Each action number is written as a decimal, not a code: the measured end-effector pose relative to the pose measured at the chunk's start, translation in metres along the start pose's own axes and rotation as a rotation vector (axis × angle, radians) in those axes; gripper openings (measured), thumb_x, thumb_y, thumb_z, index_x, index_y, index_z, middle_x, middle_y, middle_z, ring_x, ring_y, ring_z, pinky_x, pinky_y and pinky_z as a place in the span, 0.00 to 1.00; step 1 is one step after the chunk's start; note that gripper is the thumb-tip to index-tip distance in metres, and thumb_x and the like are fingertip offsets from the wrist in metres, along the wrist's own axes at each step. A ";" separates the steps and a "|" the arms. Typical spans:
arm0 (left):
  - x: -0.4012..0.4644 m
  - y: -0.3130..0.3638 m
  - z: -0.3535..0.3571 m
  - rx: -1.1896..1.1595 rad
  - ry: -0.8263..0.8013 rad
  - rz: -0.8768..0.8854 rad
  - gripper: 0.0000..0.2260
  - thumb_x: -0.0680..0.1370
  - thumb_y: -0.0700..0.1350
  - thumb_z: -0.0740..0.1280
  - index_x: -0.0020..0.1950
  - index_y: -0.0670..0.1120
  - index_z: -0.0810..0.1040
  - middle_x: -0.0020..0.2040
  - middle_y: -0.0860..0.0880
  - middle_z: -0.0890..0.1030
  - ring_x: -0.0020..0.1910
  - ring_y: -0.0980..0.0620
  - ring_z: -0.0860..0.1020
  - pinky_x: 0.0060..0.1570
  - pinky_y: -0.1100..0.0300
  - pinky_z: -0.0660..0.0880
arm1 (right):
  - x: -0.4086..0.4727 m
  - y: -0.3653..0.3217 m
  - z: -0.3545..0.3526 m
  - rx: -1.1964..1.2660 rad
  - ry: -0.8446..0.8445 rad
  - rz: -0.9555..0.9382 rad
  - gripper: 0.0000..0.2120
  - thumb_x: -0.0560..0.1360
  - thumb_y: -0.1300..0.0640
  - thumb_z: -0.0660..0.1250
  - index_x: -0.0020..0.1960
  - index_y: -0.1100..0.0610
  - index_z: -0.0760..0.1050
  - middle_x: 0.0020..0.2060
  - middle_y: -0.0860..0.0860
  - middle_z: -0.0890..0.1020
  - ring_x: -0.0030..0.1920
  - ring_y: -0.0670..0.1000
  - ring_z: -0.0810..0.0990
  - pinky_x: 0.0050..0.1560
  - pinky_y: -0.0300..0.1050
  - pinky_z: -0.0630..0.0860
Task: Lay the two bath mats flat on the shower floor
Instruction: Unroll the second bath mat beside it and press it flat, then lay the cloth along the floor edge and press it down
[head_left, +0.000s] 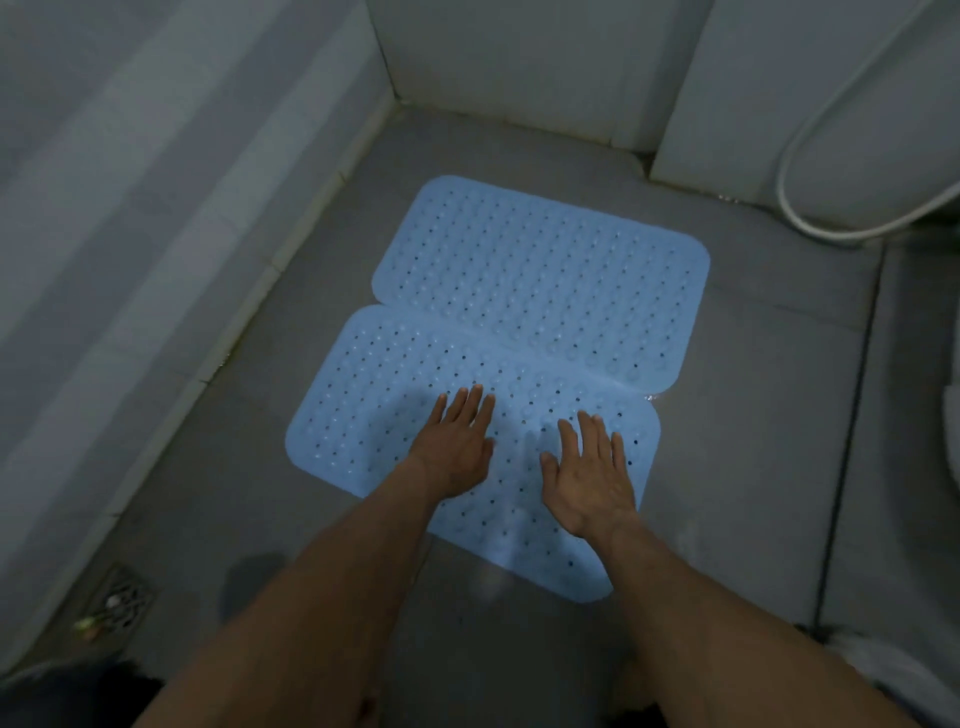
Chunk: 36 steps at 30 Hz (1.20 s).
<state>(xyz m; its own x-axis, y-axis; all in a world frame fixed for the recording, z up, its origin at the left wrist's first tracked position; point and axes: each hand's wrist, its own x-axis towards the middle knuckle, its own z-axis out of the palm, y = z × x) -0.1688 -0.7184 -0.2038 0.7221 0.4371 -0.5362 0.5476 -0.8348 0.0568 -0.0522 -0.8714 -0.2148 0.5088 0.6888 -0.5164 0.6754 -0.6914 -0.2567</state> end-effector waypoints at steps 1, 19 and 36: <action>-0.015 0.004 -0.022 -0.015 0.004 -0.008 0.27 0.84 0.51 0.47 0.80 0.43 0.41 0.80 0.43 0.42 0.79 0.46 0.42 0.76 0.49 0.39 | -0.013 -0.007 -0.022 -0.002 -0.006 -0.015 0.29 0.84 0.44 0.42 0.81 0.55 0.46 0.80 0.55 0.43 0.80 0.54 0.37 0.77 0.53 0.32; -0.273 0.032 -0.373 -0.163 0.206 -0.224 0.28 0.83 0.48 0.51 0.80 0.42 0.44 0.80 0.43 0.46 0.79 0.45 0.44 0.77 0.48 0.41 | -0.210 -0.136 -0.392 0.007 0.092 -0.224 0.26 0.84 0.46 0.47 0.78 0.56 0.59 0.75 0.57 0.62 0.75 0.57 0.60 0.76 0.53 0.57; -0.465 -0.046 -0.502 -0.156 0.540 -0.444 0.32 0.79 0.46 0.58 0.80 0.41 0.47 0.80 0.42 0.49 0.79 0.44 0.48 0.77 0.48 0.43 | -0.327 -0.300 -0.530 -0.028 0.173 -0.473 0.22 0.83 0.47 0.50 0.72 0.57 0.65 0.69 0.61 0.70 0.69 0.62 0.67 0.70 0.55 0.64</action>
<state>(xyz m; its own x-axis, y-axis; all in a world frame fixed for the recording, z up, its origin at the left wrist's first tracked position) -0.3181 -0.7154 0.4656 0.5033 0.8628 -0.0474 0.8633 -0.4997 0.0710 -0.1387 -0.7735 0.4637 0.2233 0.9529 -0.2051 0.8664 -0.2904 -0.4063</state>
